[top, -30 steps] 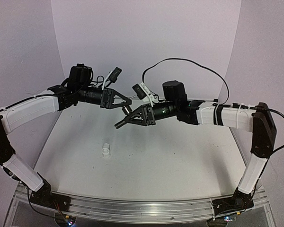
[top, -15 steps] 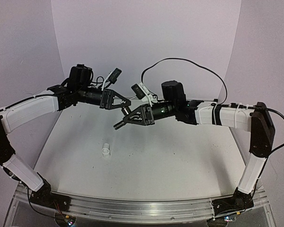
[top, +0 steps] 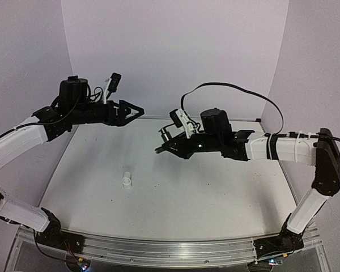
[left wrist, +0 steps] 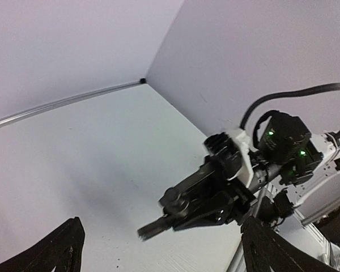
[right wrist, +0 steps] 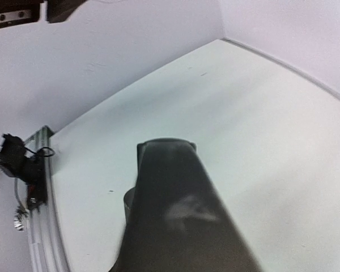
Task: Install the water faucets
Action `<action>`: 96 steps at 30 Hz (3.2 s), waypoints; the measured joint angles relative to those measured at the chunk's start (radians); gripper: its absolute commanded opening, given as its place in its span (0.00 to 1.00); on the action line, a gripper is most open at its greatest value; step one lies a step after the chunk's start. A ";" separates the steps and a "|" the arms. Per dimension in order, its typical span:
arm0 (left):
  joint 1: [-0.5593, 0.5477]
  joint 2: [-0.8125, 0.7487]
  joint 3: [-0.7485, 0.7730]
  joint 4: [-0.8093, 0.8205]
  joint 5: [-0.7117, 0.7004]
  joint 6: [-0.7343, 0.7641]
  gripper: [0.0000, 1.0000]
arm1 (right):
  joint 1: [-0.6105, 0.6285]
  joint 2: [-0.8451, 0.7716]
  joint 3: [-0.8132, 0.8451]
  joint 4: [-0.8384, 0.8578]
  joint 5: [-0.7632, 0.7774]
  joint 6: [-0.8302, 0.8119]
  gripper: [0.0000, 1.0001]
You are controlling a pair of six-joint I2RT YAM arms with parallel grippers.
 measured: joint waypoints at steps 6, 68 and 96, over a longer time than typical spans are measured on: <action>0.013 -0.102 -0.159 -0.013 -0.149 -0.102 0.87 | -0.002 -0.112 -0.059 -0.032 0.231 -0.150 0.00; -0.116 0.562 0.003 -0.472 -0.376 -0.303 0.00 | -0.015 -0.439 -0.190 -0.091 0.479 -0.317 0.00; 0.059 0.035 0.120 0.472 0.770 -0.656 0.00 | -0.016 -0.268 -0.135 0.595 -0.323 -0.554 0.00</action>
